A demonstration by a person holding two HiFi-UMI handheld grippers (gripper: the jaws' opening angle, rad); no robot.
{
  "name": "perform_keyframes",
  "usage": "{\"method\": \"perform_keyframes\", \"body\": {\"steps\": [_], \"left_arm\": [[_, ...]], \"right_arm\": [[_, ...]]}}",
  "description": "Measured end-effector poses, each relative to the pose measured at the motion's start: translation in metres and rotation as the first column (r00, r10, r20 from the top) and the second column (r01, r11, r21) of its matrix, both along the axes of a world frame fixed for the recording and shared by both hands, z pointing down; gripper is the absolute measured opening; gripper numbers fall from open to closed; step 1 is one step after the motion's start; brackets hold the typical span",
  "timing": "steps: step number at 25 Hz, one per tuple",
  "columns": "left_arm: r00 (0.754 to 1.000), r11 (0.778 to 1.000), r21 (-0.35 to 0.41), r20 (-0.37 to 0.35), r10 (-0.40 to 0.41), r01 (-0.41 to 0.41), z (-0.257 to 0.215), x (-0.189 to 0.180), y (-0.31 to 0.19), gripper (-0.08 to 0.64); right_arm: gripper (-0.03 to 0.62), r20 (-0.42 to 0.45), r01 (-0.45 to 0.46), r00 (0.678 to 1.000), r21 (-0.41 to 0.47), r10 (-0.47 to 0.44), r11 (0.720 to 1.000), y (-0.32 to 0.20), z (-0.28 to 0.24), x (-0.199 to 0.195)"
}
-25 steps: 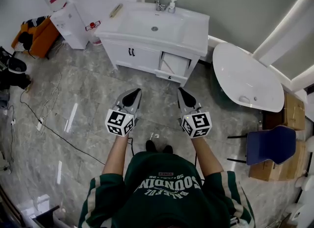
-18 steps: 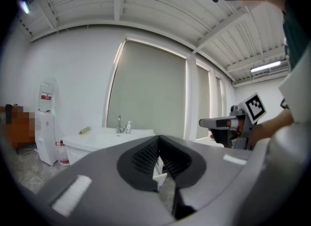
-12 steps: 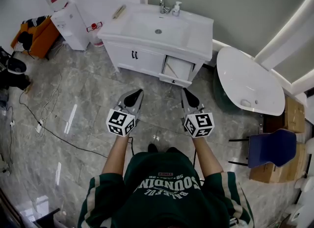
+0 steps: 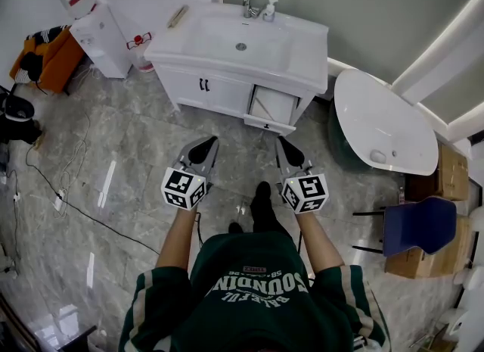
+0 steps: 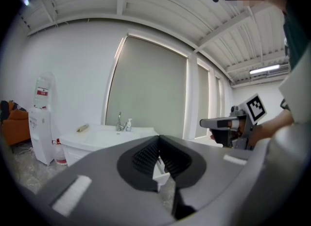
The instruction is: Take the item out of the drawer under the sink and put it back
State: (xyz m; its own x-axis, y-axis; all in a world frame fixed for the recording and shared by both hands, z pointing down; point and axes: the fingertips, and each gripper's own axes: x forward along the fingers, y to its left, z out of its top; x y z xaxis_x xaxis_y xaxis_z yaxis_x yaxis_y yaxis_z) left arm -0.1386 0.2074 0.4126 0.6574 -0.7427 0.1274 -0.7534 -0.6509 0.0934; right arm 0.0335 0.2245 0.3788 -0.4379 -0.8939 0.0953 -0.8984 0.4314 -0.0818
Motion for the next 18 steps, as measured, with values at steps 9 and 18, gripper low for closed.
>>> {"method": "perform_keyframes", "body": {"steps": [9,18], "left_arm": [[1.0,1.0,-0.009,0.008,-0.007,0.007,0.007,0.018,-0.077,0.051],[0.997,0.997,-0.017,0.019,-0.074,0.075,-0.002,0.038,-0.181,0.051]], "right_arm": [[0.002,0.012,0.015,1.0,-0.016,-0.015,1.0,-0.084,0.013,0.011],[0.002,0.023,0.062,0.998,-0.017,-0.061,0.998,-0.202,0.004,0.033]]}}
